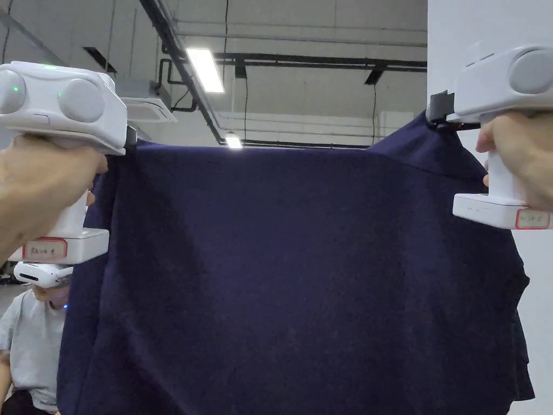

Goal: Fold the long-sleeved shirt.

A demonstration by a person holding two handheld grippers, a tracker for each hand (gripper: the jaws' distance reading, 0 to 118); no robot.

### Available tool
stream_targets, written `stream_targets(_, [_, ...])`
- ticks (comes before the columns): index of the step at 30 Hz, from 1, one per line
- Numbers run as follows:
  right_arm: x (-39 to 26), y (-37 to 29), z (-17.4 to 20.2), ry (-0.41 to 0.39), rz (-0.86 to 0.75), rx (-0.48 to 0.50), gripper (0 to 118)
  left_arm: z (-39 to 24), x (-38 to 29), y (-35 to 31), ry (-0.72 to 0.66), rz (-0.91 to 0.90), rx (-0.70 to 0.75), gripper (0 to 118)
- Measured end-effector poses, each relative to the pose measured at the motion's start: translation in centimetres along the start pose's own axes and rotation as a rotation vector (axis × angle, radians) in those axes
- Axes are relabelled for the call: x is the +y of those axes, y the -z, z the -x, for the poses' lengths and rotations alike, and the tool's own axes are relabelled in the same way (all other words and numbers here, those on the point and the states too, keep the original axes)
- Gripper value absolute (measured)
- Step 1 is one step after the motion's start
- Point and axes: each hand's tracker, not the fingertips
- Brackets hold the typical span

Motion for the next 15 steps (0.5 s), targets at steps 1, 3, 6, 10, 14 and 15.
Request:
stream_targets(1, [-0.1,1.1,0.2,0.0,-0.003,-0.003,1,0.0,0.1,1.1,-0.005,-0.003,0.008,7])
stream_targets(3, [-0.4,2.6,0.4,0.006,-0.015,-0.002,1,0.2,0.2,2.5,-0.012,-0.009,0.016,7])
stream_targets(6, [-0.2,4.0,1.0,0.003,-0.041,0.0,2,0.5,0.8,4.0,-0.064,-0.026,0.018,7])
stream_targets(10, [-0.5,4.8,1.0,0.003,-0.096,-0.007,2,0.3,1.6,4.9,-0.047,-0.083,0.039,7])
stream_targets(14, [-3.1,5.2,0.7,-0.014,-0.121,-0.016,2,-0.3,-0.6,5.7,-0.014,-0.088,0.038,7])
stream_targets(15, [-4.3,5.3,0.5,-0.018,-0.113,-0.01,2,-0.6,-1.7,6.1,0.004,-0.062,0.04,7])
